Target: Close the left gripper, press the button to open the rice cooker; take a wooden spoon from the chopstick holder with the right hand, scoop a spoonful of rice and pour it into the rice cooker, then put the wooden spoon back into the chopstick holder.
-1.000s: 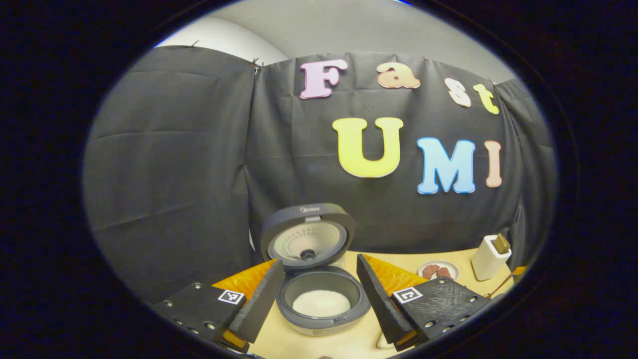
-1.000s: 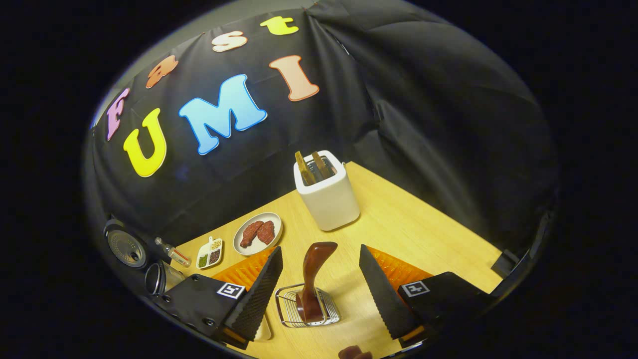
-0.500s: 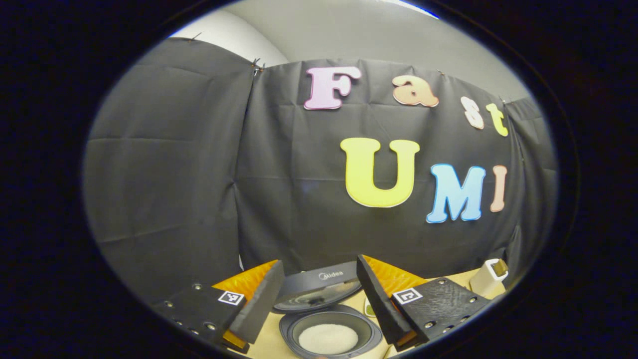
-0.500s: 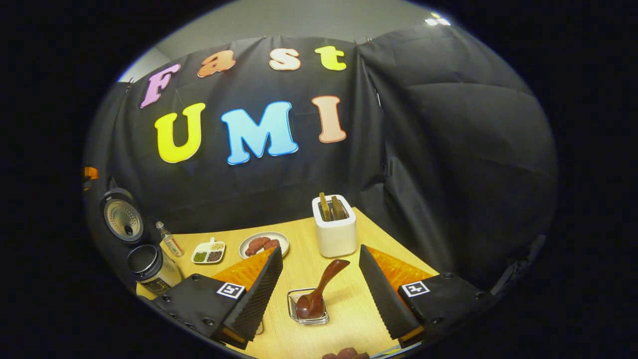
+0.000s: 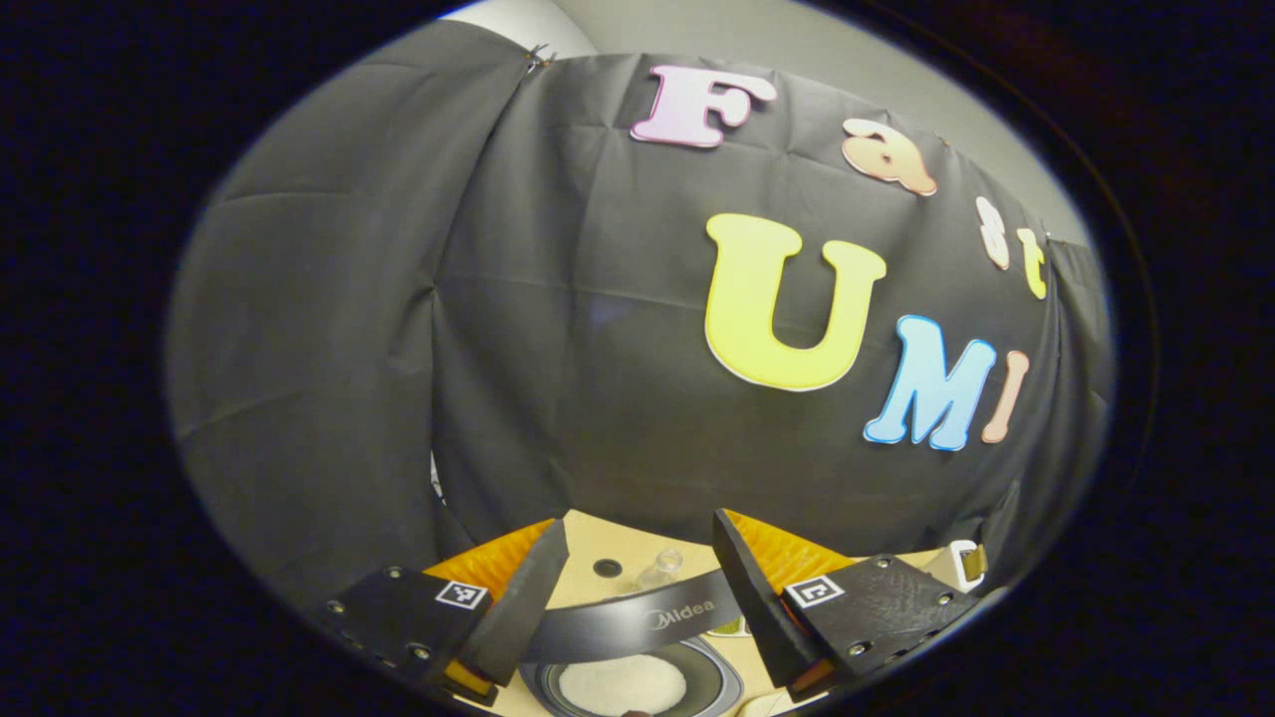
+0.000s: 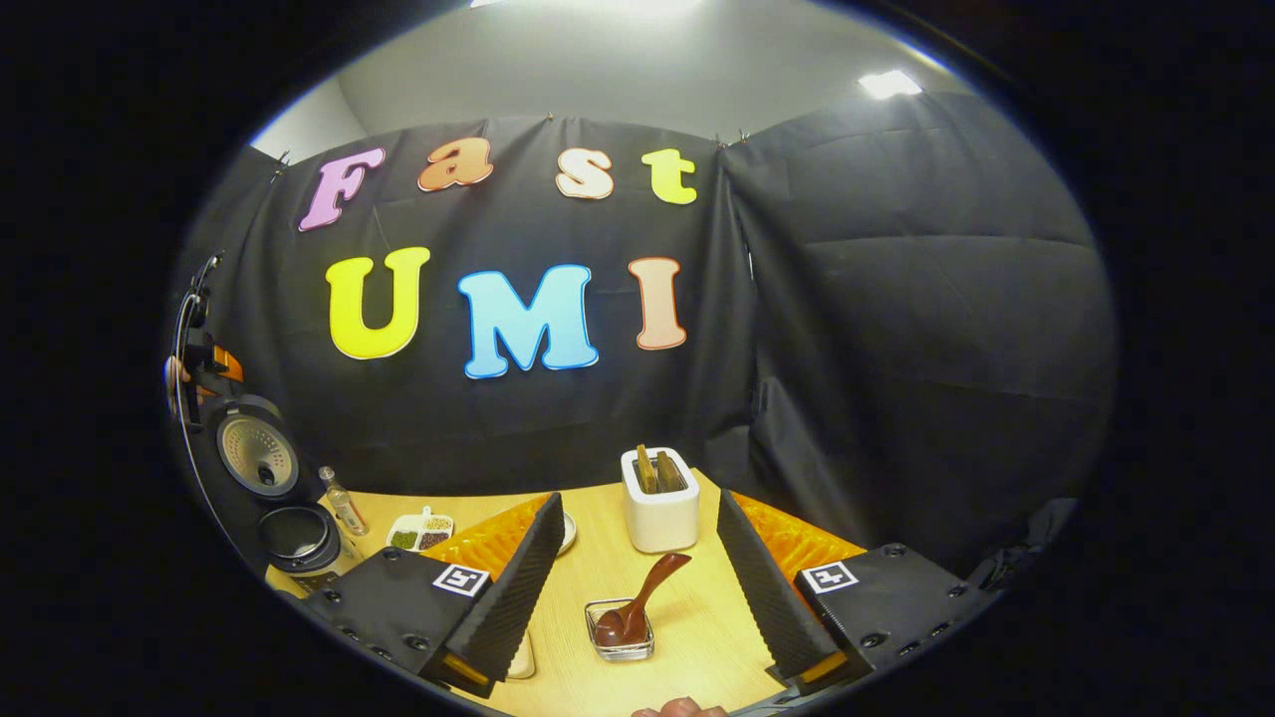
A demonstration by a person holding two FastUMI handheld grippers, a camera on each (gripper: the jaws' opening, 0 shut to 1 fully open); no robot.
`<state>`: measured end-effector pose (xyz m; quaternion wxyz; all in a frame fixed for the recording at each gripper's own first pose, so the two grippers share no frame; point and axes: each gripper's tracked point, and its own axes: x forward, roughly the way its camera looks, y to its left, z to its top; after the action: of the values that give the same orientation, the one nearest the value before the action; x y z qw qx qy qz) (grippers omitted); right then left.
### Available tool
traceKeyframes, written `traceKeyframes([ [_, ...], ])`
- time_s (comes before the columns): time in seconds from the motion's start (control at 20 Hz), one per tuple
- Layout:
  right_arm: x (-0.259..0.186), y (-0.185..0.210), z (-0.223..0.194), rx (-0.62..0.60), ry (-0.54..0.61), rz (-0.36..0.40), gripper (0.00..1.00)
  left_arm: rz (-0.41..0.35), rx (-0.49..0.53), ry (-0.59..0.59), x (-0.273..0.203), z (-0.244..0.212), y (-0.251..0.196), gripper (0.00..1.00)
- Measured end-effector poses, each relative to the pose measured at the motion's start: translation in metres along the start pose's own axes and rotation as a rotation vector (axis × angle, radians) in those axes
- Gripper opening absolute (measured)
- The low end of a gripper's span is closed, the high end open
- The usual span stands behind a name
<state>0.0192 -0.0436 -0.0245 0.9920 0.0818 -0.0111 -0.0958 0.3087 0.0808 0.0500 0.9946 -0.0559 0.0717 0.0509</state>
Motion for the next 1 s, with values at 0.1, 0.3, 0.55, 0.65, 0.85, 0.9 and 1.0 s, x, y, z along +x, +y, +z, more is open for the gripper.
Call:
traceKeyframes([
  [0.1, 0.003, -0.006, 0.000, -0.020, 0.011, 0.008, 0.98, 0.007, 0.013, 0.056, 0.012, -0.012, -0.002, 0.92],
  [0.3, 0.008, -0.014, 0.014, -0.042, -0.019, 0.016, 0.98, 0.038, 0.016, 0.122, 0.013, -0.030, -0.003, 0.95],
  [0.55, 0.025, -0.009, -0.001, -0.031, 0.000, 0.051, 0.98, 0.037, 0.004, 0.225, -0.009, -0.049, -0.015, 0.95],
  [0.65, 0.037, -0.004, -0.007, 0.028, 0.012, 0.067, 0.98, 0.027, 0.037, 0.286, -0.021, -0.066, -0.024, 0.95],
  [0.85, 0.057, 0.005, -0.024, 0.088, 0.048, 0.121, 0.98, 0.040, 0.065, 0.391, -0.048, -0.100, -0.038, 0.95],
  [0.9, 0.061, 0.003, -0.025, 0.070, 0.047, 0.129, 0.98, 0.048, 0.056, 0.409, -0.053, -0.108, -0.040, 0.95],
  [1.0, 0.065, 0.001, -0.031, 0.032, 0.052, 0.154, 0.98, 0.057, 0.016, 0.447, -0.064, -0.126, -0.044, 0.95],
])
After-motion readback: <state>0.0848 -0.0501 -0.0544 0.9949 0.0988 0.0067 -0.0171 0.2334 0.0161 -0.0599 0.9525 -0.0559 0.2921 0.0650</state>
